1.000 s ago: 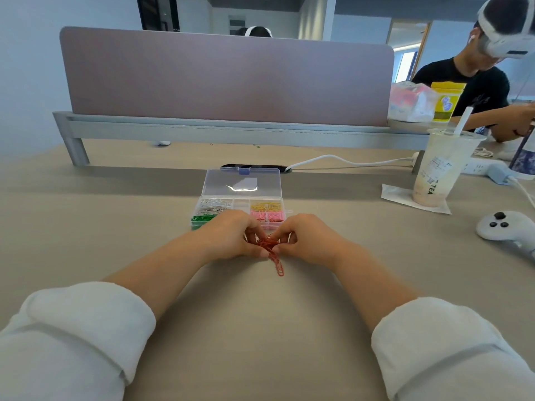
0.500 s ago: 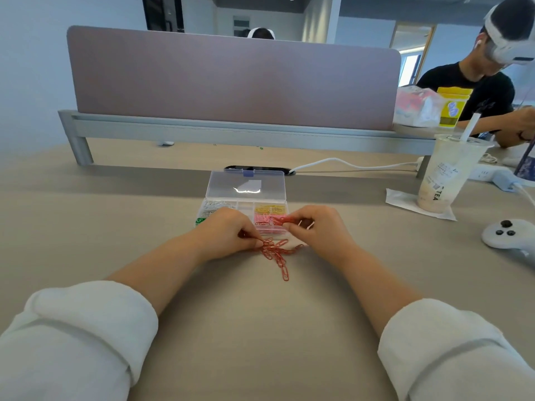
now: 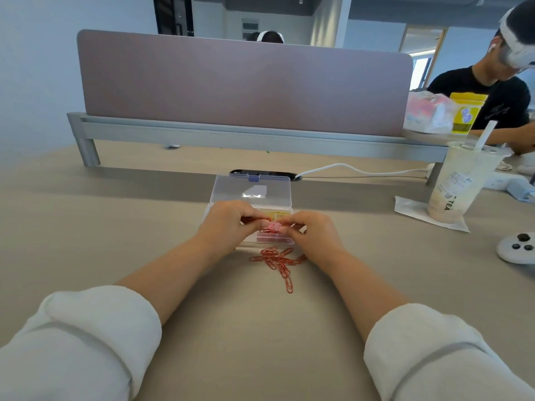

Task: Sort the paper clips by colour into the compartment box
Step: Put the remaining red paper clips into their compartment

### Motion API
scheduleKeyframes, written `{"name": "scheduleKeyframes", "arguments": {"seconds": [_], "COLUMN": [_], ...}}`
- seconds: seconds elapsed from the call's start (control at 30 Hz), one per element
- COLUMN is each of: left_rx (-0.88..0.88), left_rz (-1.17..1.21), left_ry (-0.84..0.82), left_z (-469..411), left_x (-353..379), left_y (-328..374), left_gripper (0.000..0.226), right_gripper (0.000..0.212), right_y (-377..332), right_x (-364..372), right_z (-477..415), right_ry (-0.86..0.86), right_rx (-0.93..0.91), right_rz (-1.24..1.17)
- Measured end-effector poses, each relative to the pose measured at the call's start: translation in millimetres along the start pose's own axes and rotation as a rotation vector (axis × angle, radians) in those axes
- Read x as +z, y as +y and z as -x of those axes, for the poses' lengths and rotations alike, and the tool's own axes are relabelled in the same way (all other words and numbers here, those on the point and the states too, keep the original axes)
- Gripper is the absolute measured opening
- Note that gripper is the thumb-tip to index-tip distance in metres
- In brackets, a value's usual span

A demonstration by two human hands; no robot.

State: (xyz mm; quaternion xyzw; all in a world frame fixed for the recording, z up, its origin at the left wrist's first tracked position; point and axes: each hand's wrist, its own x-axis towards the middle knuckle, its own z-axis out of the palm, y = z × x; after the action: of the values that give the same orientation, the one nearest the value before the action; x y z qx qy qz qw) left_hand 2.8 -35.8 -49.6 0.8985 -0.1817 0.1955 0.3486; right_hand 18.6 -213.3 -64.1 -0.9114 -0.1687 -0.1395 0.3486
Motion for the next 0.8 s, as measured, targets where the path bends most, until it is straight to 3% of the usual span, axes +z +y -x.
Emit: {"name": "scheduleKeyframes", "arguments": {"seconds": [0.2,0.4,0.57,0.7,0.8], "left_rx": [0.014,0.027,0.068,0.142,0.188], "left_rz": [-0.036,-0.126,-0.186,-0.200,-0.174], "left_ry": [-0.030,-0.065,-0.122,-0.130,-0.070], "left_z": [-16,-20,-18,-11,-4], "left_x": [16,21,20,15,7], "left_y": [5,3,1,1,1], "left_gripper": [0.025,0.016,0.024,0.044,0.026], "right_gripper": [0.013,0.009,0.009,0.010,0.012], "right_y": [12,18,13,13,8], "right_x": [-10,-17,-19,-26,-28], "right_z": [4,8,12,16,20], "right_ry": [0.095,0.096,0.032,-0.038,-0.132], "right_rx": [0.056,0.075,0.027,0.026,0.013], "right_rz": [-0.068,-0.104,-0.080,0.058,0.155]}}
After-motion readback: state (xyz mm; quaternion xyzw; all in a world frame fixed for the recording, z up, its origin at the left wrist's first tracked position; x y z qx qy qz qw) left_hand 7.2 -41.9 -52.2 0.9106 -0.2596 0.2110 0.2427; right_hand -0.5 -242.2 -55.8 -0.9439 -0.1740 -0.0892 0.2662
